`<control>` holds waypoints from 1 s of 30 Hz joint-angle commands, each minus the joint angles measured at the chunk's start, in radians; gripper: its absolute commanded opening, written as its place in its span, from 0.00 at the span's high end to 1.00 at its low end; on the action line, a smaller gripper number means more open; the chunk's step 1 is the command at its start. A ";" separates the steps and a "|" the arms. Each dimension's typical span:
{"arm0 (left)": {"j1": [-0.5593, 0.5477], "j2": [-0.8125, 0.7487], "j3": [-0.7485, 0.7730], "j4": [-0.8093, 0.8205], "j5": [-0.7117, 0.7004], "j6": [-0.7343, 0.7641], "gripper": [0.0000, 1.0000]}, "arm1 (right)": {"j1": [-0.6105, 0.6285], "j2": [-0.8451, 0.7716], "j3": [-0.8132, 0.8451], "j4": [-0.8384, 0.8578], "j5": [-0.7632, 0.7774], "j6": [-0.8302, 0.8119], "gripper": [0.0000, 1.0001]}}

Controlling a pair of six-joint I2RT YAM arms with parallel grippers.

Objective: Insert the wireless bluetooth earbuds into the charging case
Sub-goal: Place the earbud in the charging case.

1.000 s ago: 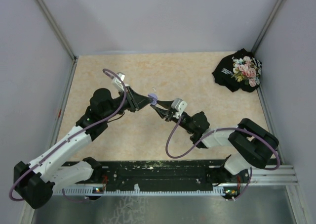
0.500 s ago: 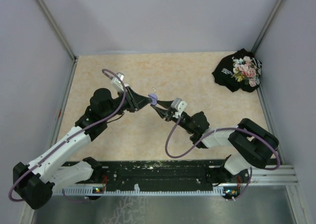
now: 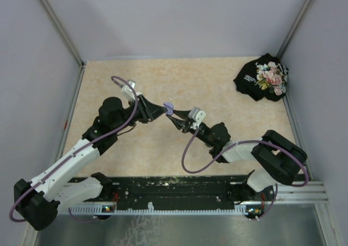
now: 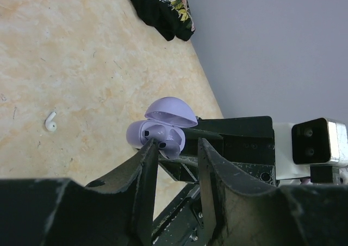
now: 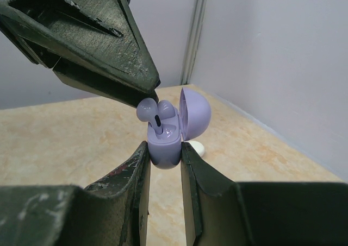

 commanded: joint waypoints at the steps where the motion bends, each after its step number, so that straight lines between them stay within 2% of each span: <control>1: -0.005 -0.012 0.006 -0.006 -0.001 -0.004 0.58 | 0.006 -0.038 0.023 0.082 -0.015 0.015 1.00; 22: -0.040 -0.024 0.012 -0.033 0.113 0.032 0.55 | 0.005 -0.024 0.037 0.060 -0.003 0.015 1.00; 30: -0.049 -0.010 0.040 -0.050 0.103 0.087 0.48 | 0.005 -0.021 0.034 0.063 -0.003 0.013 1.00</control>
